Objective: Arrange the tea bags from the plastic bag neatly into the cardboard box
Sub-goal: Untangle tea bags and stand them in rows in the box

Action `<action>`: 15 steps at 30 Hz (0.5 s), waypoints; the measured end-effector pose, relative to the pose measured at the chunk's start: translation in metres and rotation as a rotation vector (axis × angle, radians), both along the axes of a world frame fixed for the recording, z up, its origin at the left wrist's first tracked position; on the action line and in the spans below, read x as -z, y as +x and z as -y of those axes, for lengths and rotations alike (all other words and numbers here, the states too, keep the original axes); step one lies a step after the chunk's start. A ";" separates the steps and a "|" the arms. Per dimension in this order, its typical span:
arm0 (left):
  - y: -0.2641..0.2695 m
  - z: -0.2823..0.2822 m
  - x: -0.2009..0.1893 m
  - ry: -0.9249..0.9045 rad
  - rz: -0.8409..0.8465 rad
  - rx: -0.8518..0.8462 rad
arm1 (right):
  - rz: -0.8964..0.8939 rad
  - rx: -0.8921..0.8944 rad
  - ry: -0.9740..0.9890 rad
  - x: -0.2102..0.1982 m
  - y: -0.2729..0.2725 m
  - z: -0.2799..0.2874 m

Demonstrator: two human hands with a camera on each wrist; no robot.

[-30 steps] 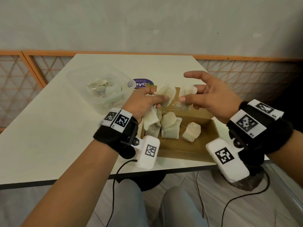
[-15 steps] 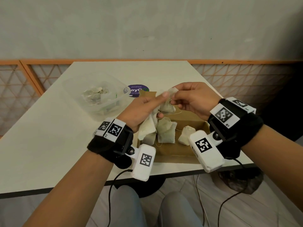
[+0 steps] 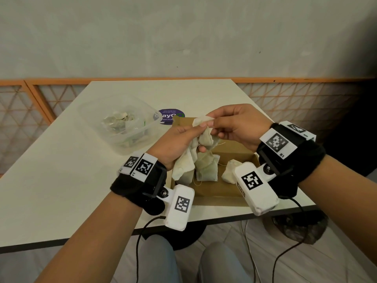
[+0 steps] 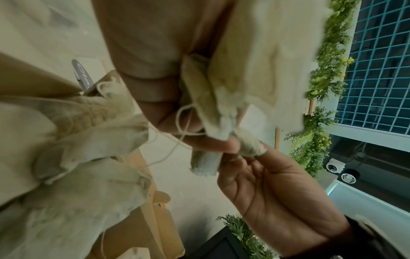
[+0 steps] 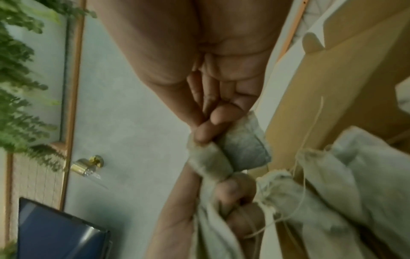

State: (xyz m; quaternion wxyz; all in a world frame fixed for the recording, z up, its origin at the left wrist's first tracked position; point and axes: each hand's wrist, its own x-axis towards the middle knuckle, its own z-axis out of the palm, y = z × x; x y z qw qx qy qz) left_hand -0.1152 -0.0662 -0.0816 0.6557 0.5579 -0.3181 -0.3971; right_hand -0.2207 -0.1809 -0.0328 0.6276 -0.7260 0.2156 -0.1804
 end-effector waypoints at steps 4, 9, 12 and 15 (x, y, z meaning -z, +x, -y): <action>0.001 -0.001 0.001 -0.057 -0.102 -0.055 | -0.027 0.049 -0.135 -0.002 0.001 0.004; -0.001 -0.002 -0.002 -0.064 -0.131 -0.068 | -0.081 0.139 -0.296 -0.001 0.002 0.005; -0.003 -0.002 -0.004 -0.055 -0.064 -0.078 | -0.155 0.096 -0.325 -0.004 0.004 0.007; -0.005 -0.002 -0.003 -0.074 -0.037 -0.084 | -0.177 0.029 -0.212 -0.009 0.004 0.004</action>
